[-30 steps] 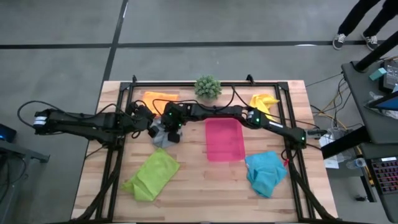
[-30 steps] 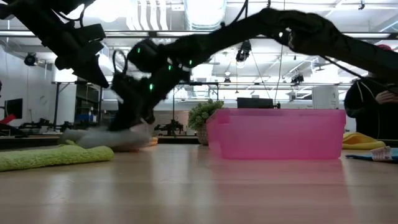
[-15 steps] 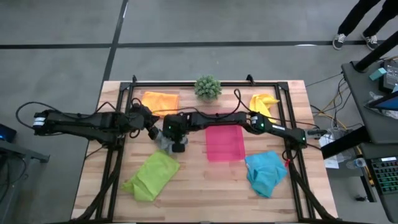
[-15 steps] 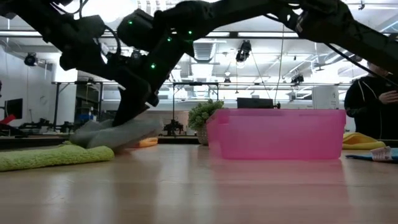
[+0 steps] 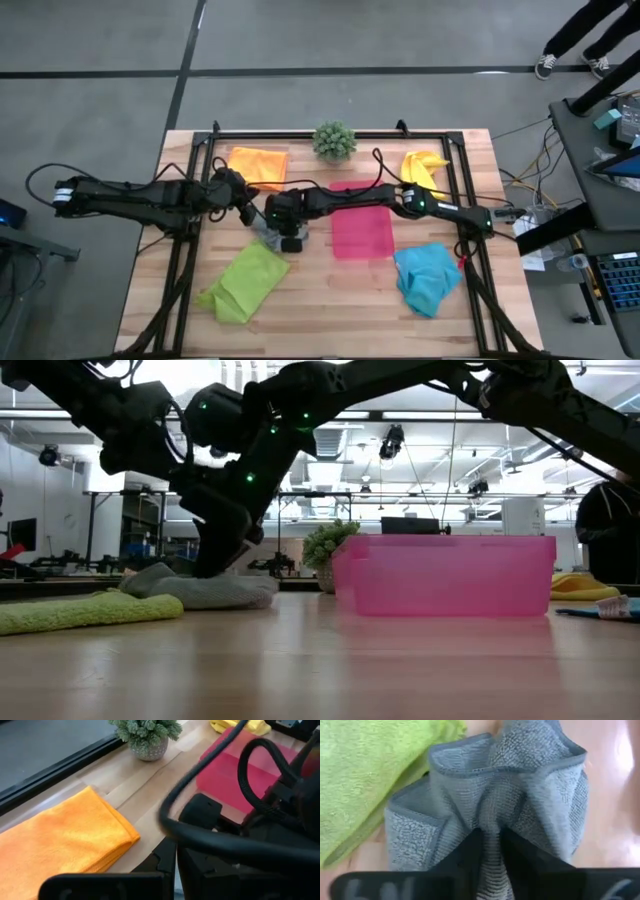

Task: Fold microfiber towels
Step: Fold the gray towel

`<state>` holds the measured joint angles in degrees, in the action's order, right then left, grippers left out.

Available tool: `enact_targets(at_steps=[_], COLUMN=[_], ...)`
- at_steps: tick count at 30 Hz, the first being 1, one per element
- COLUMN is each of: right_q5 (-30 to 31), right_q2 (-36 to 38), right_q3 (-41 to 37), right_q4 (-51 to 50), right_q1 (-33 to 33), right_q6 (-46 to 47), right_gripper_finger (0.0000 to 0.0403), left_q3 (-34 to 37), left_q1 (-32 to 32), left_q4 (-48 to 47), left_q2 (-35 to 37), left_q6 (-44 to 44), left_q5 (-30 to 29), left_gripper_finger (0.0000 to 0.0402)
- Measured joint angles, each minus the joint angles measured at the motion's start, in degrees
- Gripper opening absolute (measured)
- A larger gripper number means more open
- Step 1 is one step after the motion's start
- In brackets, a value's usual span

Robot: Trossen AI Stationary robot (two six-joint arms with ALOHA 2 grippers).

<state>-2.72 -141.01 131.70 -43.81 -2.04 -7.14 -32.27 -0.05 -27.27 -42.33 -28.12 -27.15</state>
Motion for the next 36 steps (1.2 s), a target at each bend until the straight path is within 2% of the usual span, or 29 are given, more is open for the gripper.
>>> enact_targets(at_steps=[8, 15, 26, 36], right_q5=[0.85, 2.97, 2.86, 2.88], right_q2=[0.82, 2.35, 2.40, 2.58], right_q3=[-0.04, -0.11, -4.44, -2.78], right_q4=[-0.34, -0.03, 3.59, 1.95], right_q1=[-0.49, -0.38, -0.05, 0.39], right_q6=[1.06, 0.52, 1.19, 1.44], right_gripper_finger=[0.0157, 0.0166, 0.0110, 0.0023], left_q3=[0.00, 0.00, 0.00, 0.00], left_q1=[0.03, 0.02, 0.02, -0.02], left_q4=[-0.18, -0.27, -0.31, -0.29], left_q2=[0.03, 1.08, 3.04, 2.06], left_q6=[0.22, 1.75, 1.93, 1.92], left_q5=[0.04, 0.03, -0.01, -0.13], left_gripper_finger=[0.0000, 0.0000, 0.0000, 0.0000])
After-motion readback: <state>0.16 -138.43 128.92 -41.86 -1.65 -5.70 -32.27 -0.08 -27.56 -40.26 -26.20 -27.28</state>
